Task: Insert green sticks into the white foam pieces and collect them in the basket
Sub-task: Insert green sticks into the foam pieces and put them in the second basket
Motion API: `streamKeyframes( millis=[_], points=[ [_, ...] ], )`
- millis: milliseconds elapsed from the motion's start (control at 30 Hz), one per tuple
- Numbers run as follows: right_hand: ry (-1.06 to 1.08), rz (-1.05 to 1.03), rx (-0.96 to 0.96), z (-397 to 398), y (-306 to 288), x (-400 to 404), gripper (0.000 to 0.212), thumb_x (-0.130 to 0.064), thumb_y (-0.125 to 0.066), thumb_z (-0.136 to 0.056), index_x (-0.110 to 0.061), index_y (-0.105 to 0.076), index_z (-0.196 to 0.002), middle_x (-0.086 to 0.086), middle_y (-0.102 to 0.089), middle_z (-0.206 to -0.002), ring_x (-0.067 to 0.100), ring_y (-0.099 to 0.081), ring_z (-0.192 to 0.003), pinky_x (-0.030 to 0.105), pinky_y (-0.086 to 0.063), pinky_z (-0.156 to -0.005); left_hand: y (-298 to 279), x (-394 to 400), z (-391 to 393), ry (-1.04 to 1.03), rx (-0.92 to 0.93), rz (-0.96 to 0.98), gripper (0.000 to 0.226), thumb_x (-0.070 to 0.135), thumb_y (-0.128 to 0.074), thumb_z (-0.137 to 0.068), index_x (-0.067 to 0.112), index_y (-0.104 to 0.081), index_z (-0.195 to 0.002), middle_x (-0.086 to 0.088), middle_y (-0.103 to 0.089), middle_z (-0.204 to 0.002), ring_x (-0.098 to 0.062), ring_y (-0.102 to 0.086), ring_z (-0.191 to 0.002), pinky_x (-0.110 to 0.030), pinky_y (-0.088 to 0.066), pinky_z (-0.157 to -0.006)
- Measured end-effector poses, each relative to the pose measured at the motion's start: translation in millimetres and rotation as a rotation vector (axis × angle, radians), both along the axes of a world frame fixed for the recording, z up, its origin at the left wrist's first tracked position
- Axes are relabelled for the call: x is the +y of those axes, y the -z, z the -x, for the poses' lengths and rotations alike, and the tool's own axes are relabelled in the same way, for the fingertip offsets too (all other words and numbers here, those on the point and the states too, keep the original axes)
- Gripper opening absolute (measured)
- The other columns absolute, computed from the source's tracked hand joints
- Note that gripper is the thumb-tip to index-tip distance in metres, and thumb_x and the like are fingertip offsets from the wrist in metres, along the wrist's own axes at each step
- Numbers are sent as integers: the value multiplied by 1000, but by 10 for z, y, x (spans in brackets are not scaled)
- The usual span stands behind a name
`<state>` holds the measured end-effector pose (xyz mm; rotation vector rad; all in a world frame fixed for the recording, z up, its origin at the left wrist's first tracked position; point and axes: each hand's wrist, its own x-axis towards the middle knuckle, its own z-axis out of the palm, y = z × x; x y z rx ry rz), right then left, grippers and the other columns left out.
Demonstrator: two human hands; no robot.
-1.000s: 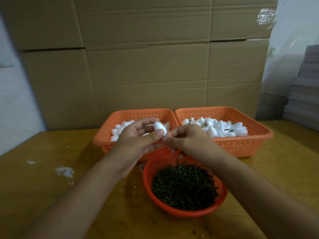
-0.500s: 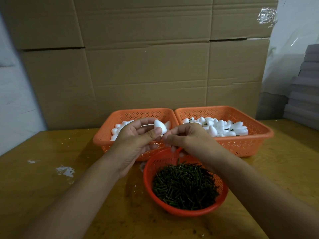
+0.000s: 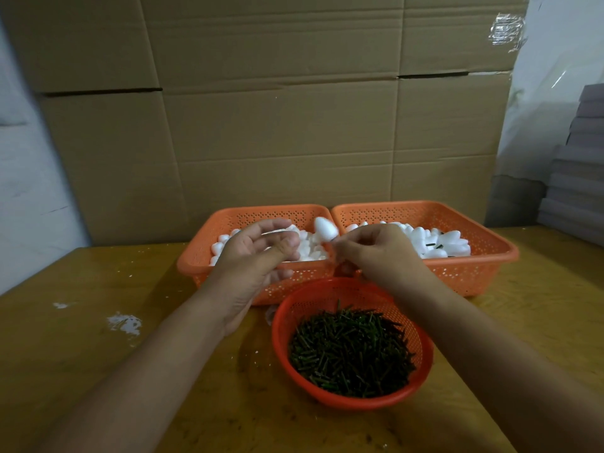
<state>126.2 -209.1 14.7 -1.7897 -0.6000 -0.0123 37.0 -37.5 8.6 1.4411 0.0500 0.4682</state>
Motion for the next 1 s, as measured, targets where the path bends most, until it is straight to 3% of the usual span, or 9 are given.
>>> streamKeyframes(
  millis=[133, 267, 367, 467, 567, 667, 833, 900, 1000],
  points=[
    [274, -44, 47, -222, -41, -202, 32, -23, -67, -90, -9, -70, -61, 1, -66, -53, 13, -55, -48, 27, -41, -54, 14, 125, -52, -150, -13, -95, 12, 16, -68, -95, 24, -70, -104, 3, -74, -99, -5, -71, -81, -21, -57, -64],
    [397, 63, -2, -337, -27, -322, 33, -21, -63, -88, 6, -71, -71, 25, -69, -70, 23, -53, -57, 29, -36, -59, 59, 318, -110, -364, -65, -541, 21, 11, -67, -95, 32, -68, -93, 12, -71, -93, -3, -67, -81, -22, -52, -73],
    [482, 199, -97, -348, -33, -393, 40, -26, -61, -88, 9, -70, -71, 27, -67, -68, 23, -48, -51, 29, -30, -51, 98, 432, -97, -473, -65, -871, 21, 15, -64, -94, 35, -67, -93, 21, -69, -94, 5, -63, -87, -18, -46, -77],
    [500, 245, -131, -364, -42, -429, 40, -25, -60, -86, 9, -67, -68, 25, -65, -65, 31, -52, -55, 31, -30, -52, 147, 467, -76, -505, 4, -1070, 11, 25, -59, -96, 30, -69, -94, 16, -70, -95, -6, -64, -90, -30, -49, -79],
    [495, 257, -150, -358, -28, -412, 40, -22, -60, -85, 9, -58, -60, 15, -50, -52, 23, -40, -48, 29, -25, -50, 167, 442, -54, -436, 166, -1178, 21, 41, -50, -99, 32, -68, -92, 11, -70, -91, -17, -65, -90, -37, -51, -77],
    [476, 248, -177, -345, -19, -388, 40, -19, -60, -84, -1, -48, -51, 9, -37, -46, 19, -32, -45, 29, -24, -51, 175, 417, -14, -389, 239, -1323, 33, 57, -42, -97, 34, -59, -80, 11, -62, -78, -19, -63, -83, -33, -40, -66],
    [379, 252, -296, -266, -48, -289, 35, -18, -57, -84, 8, -61, -62, 28, -60, -62, 26, -43, -51, 32, -31, -54, 154, 446, 10, -343, 264, -1431, 31, 62, -50, -94, 36, -67, -99, 14, -66, -84, -10, -60, -81, -30, -44, -68],
    [316, 243, -355, -202, -98, -243, 32, -18, -58, -83, -2, -65, -56, 19, -63, -58, 25, -49, -49, 30, -34, -51, 149, 475, 4, -316, 271, -1400, 30, 61, -51, -94, 38, -68, -102, 14, -68, -88, -10, -60, -84, -31, -47, -72],
    [130, 227, -372, -79, -169, -186, 33, -19, -62, -85, -13, -65, -53, 0, -62, -49, 5, -46, -41, 23, -35, -46, 148, 501, 2, -287, 293, -1386, 31, 63, -50, -92, 40, -68, -101, 16, -67, -88, -5, -60, -82, -29, -45, -66]
  ],
)
